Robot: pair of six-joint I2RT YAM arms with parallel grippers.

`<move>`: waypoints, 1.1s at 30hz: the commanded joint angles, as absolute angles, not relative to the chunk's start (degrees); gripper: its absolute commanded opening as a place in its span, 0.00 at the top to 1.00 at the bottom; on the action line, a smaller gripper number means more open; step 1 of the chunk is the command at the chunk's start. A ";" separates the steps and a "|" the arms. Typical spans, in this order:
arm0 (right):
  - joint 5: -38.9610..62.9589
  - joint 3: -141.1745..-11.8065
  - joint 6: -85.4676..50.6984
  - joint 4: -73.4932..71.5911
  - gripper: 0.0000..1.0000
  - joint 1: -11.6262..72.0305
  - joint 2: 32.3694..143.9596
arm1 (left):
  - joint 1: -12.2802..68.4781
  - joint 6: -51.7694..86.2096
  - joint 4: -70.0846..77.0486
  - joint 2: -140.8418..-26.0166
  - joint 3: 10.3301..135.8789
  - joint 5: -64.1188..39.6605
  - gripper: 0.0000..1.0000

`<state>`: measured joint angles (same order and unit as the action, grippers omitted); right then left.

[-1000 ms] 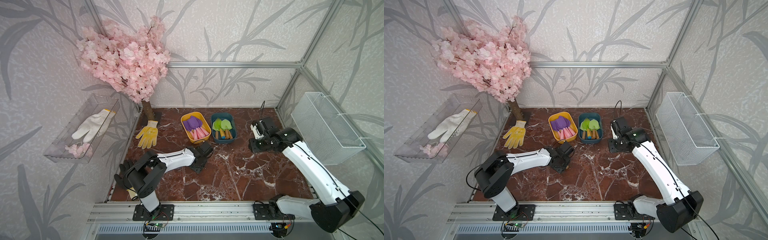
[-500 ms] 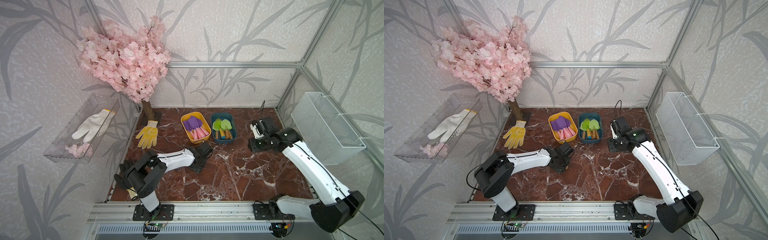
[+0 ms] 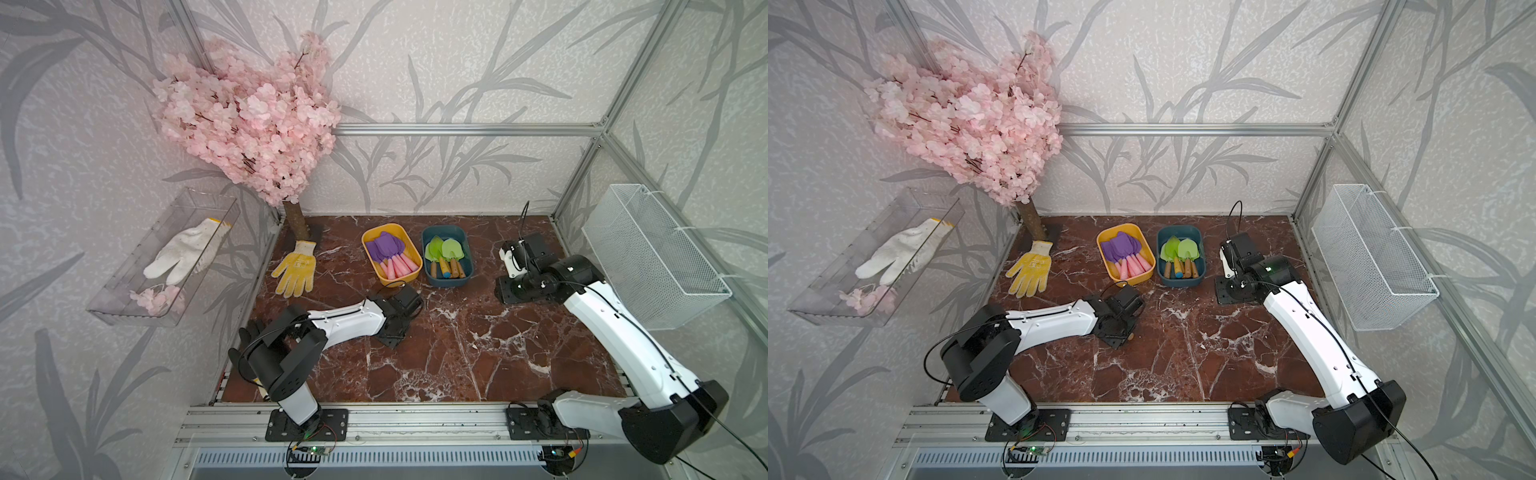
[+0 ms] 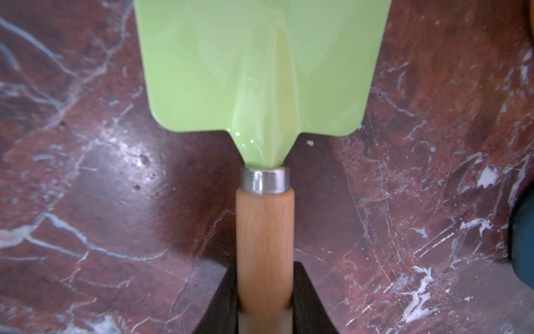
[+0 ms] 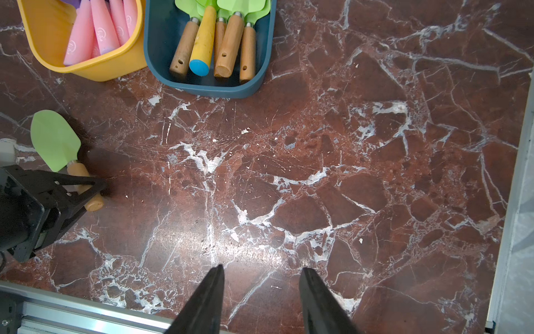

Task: Sort the small shovels by color and place them into the storage box
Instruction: Pick up the shovel from the center of the board, then place the shovel in the storage box.

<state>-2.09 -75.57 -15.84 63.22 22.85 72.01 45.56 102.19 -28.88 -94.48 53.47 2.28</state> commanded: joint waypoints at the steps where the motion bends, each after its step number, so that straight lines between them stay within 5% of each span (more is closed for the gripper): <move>1: -1.41 -76.02 -16.24 63.19 0.53 22.59 71.87 | 45.23 102.16 -30.65 -90.96 52.13 4.56 0.88; 19: 0.92 -76.04 -16.09 63.24 0.53 22.68 71.73 | 43.24 69.28 -54.09 -70.85 64.97 15.32 0.96; 33: 2.37 -74.82 -15.04 63.08 0.52 22.67 69.72 | 36.05 50.77 -65.79 -83.77 90.44 5.33 0.99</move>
